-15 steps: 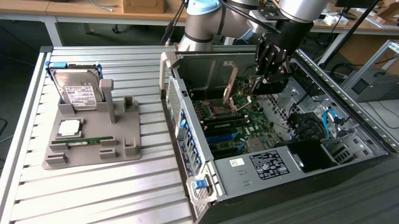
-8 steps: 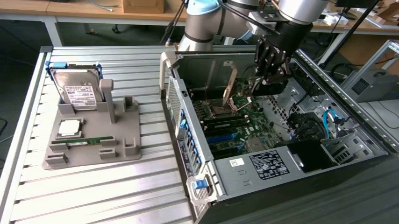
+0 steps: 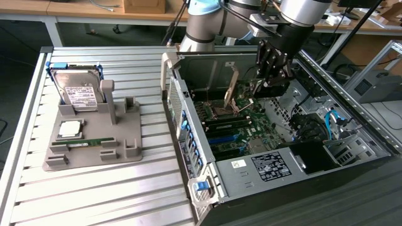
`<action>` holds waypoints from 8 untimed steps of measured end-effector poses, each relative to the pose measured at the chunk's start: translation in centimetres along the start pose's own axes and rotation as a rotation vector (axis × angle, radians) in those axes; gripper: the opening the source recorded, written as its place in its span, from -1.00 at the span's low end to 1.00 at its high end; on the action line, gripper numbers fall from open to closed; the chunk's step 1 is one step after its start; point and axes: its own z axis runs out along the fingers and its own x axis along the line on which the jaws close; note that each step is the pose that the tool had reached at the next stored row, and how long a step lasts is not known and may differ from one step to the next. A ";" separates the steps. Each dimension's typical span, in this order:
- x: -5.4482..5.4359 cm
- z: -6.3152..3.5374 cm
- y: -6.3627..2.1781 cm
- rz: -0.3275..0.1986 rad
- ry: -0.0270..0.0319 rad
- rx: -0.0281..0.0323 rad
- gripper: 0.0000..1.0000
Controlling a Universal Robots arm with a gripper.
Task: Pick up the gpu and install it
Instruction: 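Insert the gpu into the slot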
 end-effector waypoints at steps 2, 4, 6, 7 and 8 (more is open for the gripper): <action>0.0 0.08 0.01 0.000 0.0000 0.0000 -0.40; 0.1 0.15 0.02 0.000 0.0000 0.0000 -0.40; 0.1 0.23 0.03 0.000 0.0001 0.0000 -0.40; 0.1 0.28 0.04 0.000 0.0000 0.0000 -0.40; 0.1 0.32 0.05 0.000 0.0000 0.0000 -0.40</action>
